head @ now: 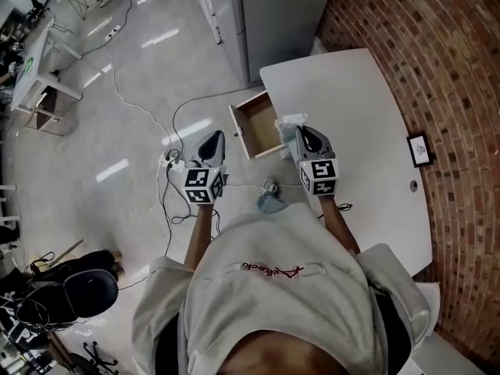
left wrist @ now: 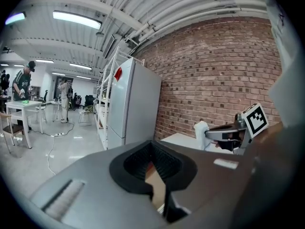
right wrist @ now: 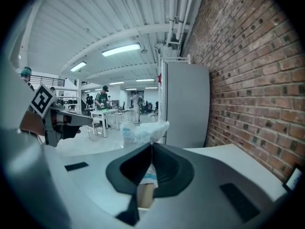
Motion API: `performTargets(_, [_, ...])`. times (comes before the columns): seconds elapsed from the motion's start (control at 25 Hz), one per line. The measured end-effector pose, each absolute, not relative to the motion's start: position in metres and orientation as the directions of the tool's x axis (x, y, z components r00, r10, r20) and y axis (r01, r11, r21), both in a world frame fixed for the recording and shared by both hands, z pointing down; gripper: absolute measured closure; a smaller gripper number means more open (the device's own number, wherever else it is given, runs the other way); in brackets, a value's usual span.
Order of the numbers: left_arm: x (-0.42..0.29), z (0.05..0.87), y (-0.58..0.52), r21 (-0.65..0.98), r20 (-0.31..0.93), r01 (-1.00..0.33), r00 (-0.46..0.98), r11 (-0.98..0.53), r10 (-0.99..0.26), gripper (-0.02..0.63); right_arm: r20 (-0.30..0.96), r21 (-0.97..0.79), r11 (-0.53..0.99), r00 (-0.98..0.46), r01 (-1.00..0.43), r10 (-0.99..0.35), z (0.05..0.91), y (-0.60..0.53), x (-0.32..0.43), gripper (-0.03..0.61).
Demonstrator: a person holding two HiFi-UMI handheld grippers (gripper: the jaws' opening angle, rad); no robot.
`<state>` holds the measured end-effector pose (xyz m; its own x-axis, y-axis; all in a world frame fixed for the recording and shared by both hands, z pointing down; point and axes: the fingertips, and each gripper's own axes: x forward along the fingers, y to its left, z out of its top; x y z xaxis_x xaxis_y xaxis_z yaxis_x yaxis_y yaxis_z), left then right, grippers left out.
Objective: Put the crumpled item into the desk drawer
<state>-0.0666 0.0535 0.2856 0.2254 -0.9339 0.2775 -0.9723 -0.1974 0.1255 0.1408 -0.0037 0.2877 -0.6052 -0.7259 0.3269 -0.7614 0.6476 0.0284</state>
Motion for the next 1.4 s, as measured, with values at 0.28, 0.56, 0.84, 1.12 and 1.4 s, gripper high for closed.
performTargets(0.28, [-0.065, 0.291, -0.005, 0.115, 0.307, -0.976, 0.213, -0.186, -0.927, 0.604, 0.300, -0.003, 0.662, -0.632, -0.750, -0.714, 0.278, -0.068, 0.135, 0.563])
performTargets(0.56, [-0.058, 0.294, -0.038, 0.110, 0.340, -0.977, 0.208, -0.181, -0.917, 0.604, 0.294, -0.050, 0.674, -0.656, -0.737, -0.696, 0.283, -0.111, 0.130, 0.563])
performTargets(0.84, [-0.075, 0.313, -0.027, 0.128, 0.396, -0.984, 0.165, -0.123, -0.903, 0.604, 0.339, -0.094, 0.697, -0.681, -0.711, -0.649, 0.309, -0.117, 0.107, 0.563])
performTargets(1.12, [-0.098, 0.328, -0.024, 0.151, 0.429, -0.979, 0.187, -0.134, -0.884, 0.604, 0.393, -0.100, 0.692, -0.668, -0.714, -0.632, 0.329, -0.110, 0.082, 0.563])
performTargets(1.4, [-0.116, 0.349, -0.040, 0.195, 0.439, -0.950, 0.306, -0.242, -0.845, 0.604, 0.427, -0.080, 0.613, -0.583, -0.786, -0.691, 0.342, -0.114, 0.066, 0.563])
